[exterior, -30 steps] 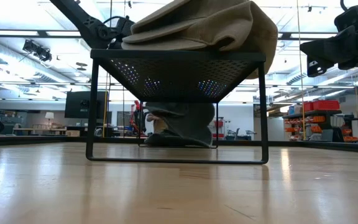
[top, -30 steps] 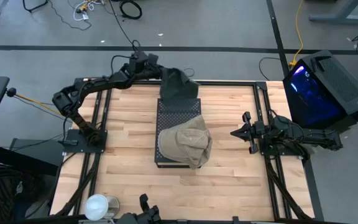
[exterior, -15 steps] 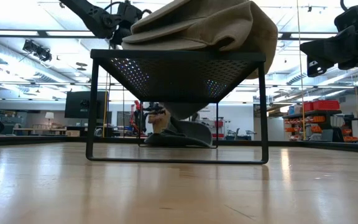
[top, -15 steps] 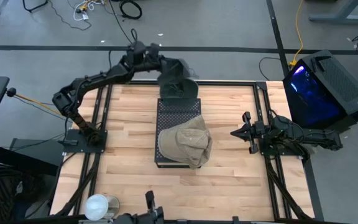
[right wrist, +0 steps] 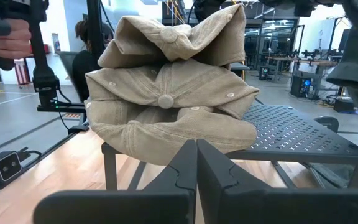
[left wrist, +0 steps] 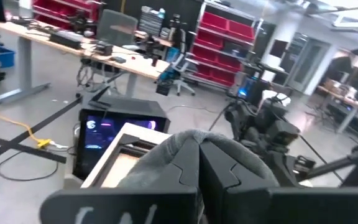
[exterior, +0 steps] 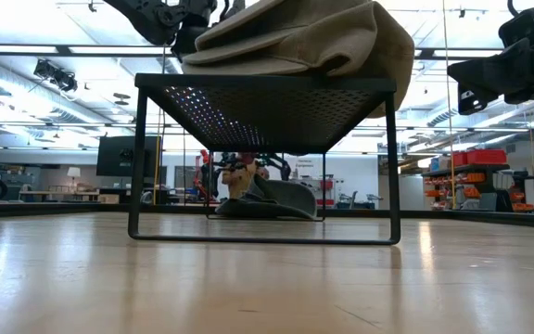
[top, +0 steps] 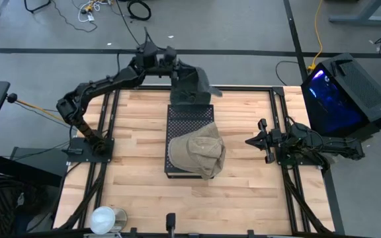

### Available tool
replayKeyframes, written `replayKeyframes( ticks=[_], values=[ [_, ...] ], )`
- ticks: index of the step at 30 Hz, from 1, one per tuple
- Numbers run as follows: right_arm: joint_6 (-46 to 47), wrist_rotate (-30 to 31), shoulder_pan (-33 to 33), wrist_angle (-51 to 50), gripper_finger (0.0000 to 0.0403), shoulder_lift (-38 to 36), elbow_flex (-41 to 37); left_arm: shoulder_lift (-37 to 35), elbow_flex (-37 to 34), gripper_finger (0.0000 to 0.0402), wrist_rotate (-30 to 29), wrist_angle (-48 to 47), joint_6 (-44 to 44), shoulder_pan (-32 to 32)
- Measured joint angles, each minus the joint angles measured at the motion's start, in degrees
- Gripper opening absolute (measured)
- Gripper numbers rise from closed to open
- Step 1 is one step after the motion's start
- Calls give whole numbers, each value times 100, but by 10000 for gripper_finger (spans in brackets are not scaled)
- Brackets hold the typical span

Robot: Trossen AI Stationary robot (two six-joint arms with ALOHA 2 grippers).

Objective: Pick & Place hat
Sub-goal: Put the bottom gray cap on the shelf

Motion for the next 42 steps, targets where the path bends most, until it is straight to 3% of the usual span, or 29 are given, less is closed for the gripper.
replayKeyframes(
  ticks=[18, 30, 42],
  values=[
    [0, 2, 2, -1, 7, 0, -2, 2, 0, 0, 911, -273, 368, -139],
    [0, 2, 2, -2, 7, 0, -2, 2, 0, 0, 1471, -866, 1308, -217],
    [-1, 2, 1, -2, 7, 0, -2, 2, 0, 0, 2450, -965, 1477, -257]
  ],
)
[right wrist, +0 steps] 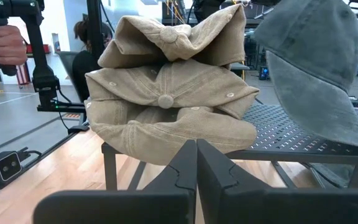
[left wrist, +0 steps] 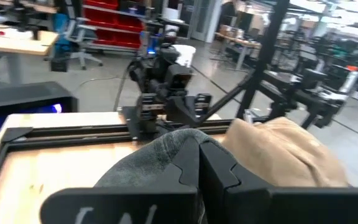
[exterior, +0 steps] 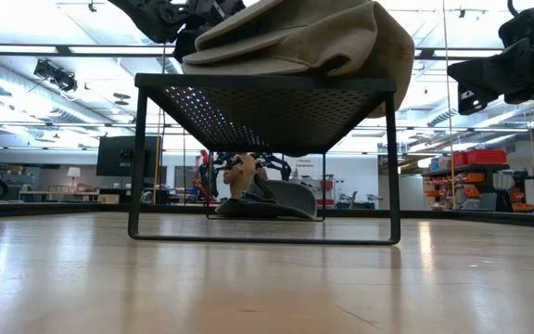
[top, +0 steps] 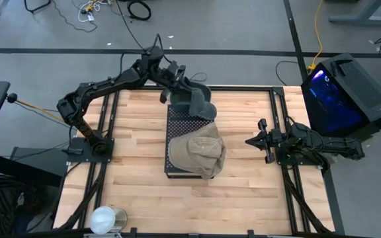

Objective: Pick & Place hat
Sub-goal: Put the bottom gray cap on the shelf

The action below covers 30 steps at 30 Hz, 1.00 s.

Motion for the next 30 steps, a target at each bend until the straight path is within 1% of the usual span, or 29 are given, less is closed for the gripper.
replayKeyframes(
  ticks=[7, 11, 19, 26, 30],
  values=[
    [-1, 0, -1, 1, 7, 0, 0, 0, 0, 0, 514, -4, -13, -14],
    [1, 0, -1, 2, 7, 0, 0, 0, 0, 0, 662, -90, -20, -32],
    [1, -2, -2, 0, 7, 0, 2, 0, 0, 0, 1059, -644, 27, -115],
    [0, -1, -1, 1, 7, 0, 0, 0, 0, 0, 1082, -1108, 155, -231],
    [1, 0, 0, 1, 7, 0, 2, -2, 0, 0, 974, -1493, 346, -353]
  ],
)
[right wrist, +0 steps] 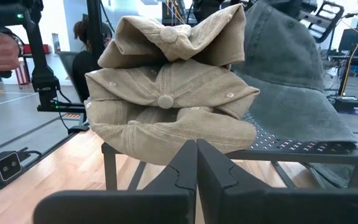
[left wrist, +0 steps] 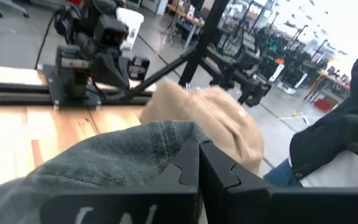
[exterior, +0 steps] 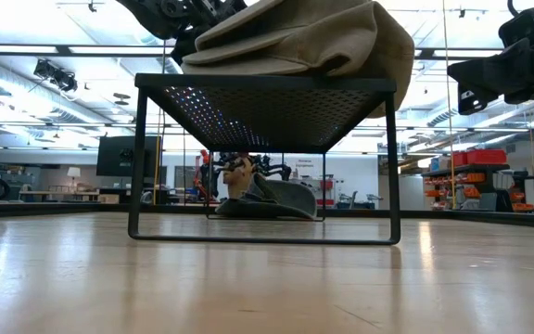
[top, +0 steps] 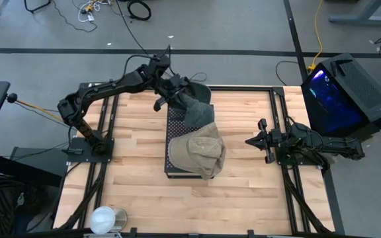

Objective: Pick & Place hat
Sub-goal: Put the bottom gray cap on the shelf

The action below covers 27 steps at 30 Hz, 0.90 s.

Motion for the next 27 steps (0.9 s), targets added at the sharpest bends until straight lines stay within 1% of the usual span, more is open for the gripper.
replayKeyframes(
  ticks=[8, 18, 27],
  values=[
    [0, -2, -2, 0, 7, 0, -2, 1, 0, 0, -387, -828, 536, -244],
    [0, 0, 0, 2, 7, 0, 0, 2, 0, 4, -610, -1307, 608, -267],
    [0, -2, 0, -1, 7, 0, -2, 1, 0, 4, -795, -2296, 1275, -267]
  ],
)
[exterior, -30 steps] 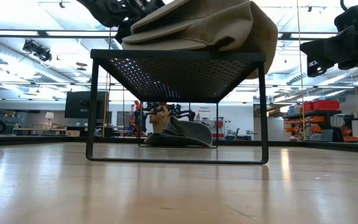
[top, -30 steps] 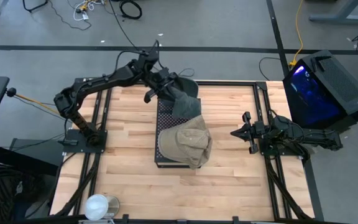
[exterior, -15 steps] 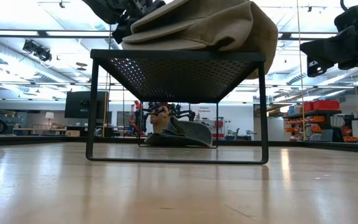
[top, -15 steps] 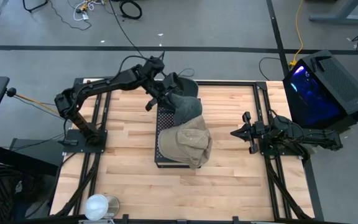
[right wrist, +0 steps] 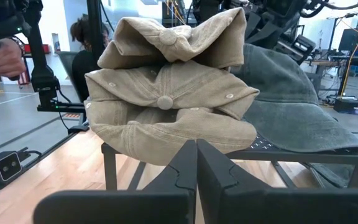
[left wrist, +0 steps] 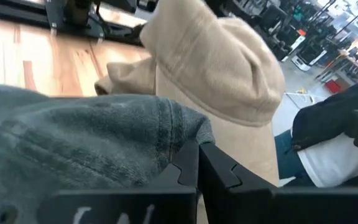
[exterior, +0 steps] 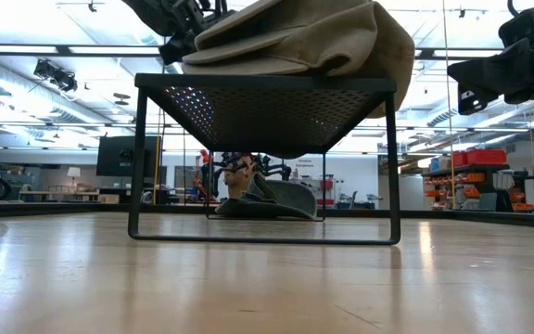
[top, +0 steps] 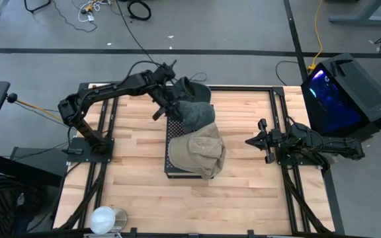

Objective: Pick & Place hat
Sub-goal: Put the bottom gray cap on the shelf

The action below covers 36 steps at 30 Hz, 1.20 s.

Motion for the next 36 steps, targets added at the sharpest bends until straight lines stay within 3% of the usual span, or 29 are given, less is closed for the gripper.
replayKeyframes(
  ticks=[23, 36],
  values=[
    [0, 0, -1, 1, 7, 0, 1, 1, 0, 6, -197, -935, 351, -2],
    [-2, 0, 0, 2, 7, 0, 2, 0, 0, 65, -376, -905, 312, -4]
  ],
)
